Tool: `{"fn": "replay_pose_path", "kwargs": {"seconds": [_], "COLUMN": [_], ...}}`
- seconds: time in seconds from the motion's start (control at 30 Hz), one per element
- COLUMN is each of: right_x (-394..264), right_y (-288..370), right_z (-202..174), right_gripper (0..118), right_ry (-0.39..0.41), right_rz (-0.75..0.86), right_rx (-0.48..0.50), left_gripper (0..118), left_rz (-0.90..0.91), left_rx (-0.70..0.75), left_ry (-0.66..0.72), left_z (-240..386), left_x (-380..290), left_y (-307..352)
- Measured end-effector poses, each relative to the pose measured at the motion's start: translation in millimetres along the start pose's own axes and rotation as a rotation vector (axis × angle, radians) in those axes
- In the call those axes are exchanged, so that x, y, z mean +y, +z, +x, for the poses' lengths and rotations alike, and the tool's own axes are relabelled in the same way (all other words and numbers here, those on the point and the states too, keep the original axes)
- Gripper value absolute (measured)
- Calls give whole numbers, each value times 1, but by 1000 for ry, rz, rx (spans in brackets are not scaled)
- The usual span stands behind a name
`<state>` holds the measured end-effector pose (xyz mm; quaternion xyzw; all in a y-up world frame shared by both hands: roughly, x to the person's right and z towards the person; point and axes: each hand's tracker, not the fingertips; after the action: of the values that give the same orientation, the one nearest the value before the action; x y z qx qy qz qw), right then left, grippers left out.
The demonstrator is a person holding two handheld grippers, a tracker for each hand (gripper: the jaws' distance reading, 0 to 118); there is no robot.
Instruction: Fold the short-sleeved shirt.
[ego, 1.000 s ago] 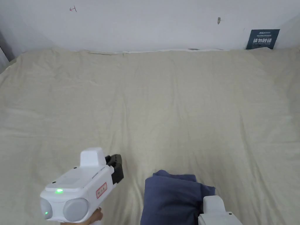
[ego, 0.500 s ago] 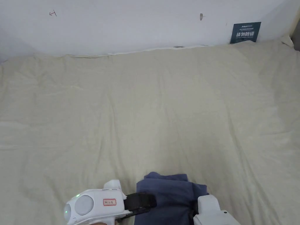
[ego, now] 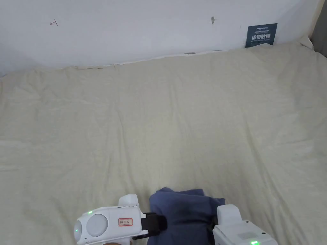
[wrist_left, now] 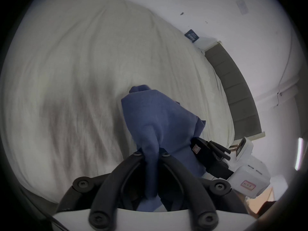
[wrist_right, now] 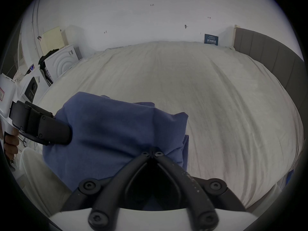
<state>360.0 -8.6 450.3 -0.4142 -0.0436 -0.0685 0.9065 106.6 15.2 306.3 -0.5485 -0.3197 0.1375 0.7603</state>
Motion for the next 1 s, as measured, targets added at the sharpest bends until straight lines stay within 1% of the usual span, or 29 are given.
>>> {"fn": "replay_pose_path", "kwargs": {"seconds": [0.07,0.13,0.23,0.4,0.57,0.67,0.8,0.83,0.97,1.0], "right_x": [8,17,32,55,74,85,98,99,105,106], "right_y": [6,14,23,33,30,24,18,17,11,10], "right_z": [-1,-5,-9,-21,-35,-44,-56,-57,-62,-62], "right_gripper": [1,1,1,1,1,1,1,1,1,1], "right_ry": [8,34,34,71,77,88,99,100,101,102], "right_rz": [13,42,98,154,177,185,192,192,191,191], "right_rx": [13,12,25,23,39,47,52,53,51,50], "left_gripper": [13,13,13,13,13,13,13,13,14,18], "left_rz": [11,40,77,155,222,238,227,229,201,205], "left_rx": [7,14,109,288,501,638,777,799,776,779], "left_ry": [16,-19,-71,-33,15,23,21,44,90,90], "left_z": [1,0,-19,-87,-170,-207,-262,-274,-292,-292], "left_x": [6,16,37,72,99,108,124,127,126,124], "left_y": [8,22,46,106,171,200,226,229,231,229]}}
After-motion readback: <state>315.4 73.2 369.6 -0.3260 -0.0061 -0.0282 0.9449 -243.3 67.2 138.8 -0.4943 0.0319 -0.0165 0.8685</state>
